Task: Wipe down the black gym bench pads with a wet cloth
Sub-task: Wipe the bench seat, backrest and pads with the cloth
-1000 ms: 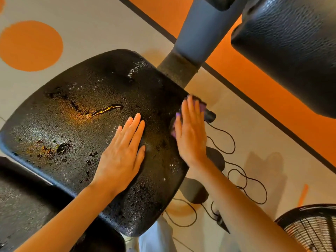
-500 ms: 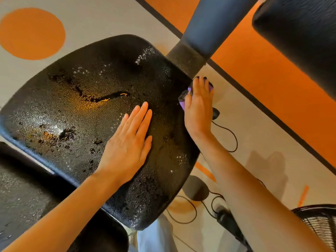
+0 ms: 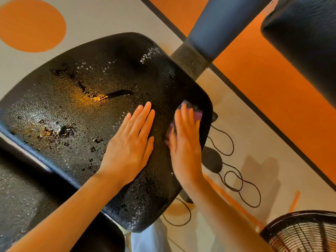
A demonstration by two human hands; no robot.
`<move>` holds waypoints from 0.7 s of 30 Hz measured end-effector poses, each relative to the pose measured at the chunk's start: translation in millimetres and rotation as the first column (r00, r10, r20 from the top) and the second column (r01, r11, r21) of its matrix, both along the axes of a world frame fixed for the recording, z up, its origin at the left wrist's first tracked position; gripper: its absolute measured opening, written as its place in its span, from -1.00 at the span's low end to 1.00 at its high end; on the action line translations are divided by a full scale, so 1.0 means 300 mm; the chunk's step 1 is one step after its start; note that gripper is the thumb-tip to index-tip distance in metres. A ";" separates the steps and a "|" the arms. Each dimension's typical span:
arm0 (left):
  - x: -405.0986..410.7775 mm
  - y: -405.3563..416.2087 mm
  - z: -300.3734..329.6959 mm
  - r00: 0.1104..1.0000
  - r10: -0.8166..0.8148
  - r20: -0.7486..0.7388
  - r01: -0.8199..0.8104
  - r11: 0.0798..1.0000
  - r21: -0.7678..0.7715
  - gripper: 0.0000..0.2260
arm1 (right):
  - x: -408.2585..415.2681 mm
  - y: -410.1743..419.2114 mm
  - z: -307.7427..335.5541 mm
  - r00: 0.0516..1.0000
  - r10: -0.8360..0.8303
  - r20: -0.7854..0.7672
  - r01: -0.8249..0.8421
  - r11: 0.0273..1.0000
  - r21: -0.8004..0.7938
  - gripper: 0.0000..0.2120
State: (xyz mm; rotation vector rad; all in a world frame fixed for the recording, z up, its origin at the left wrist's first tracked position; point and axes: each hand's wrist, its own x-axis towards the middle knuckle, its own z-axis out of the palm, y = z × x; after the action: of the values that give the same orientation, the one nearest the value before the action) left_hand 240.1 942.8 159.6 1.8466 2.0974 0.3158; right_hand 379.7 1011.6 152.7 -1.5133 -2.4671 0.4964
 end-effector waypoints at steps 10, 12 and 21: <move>-0.002 0.002 -0.010 1.000 0.002 -0.027 -0.002 1.000 -0.003 -0.46 | -0.094 0.102 -0.004 0.997 -0.071 0.013 0.071 0.997 -0.025 -0.47; -0.001 0.000 -0.010 0.999 0.010 -0.032 -0.010 1.000 0.001 -0.46 | -0.037 0.029 0.009 0.996 0.093 0.006 -0.092 0.994 -0.059 -0.42; 0.000 0.007 -0.010 1.000 0.008 -0.030 -0.007 0.999 0.041 -0.47 | -0.145 0.116 -0.009 0.998 -0.060 -0.017 0.060 0.998 -0.014 -0.55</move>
State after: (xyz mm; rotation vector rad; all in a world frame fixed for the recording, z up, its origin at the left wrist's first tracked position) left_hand 240.1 944.9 156.6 1.8784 2.1339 0.3370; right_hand 336.2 1046.4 150.0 -1.5759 -2.4022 0.5149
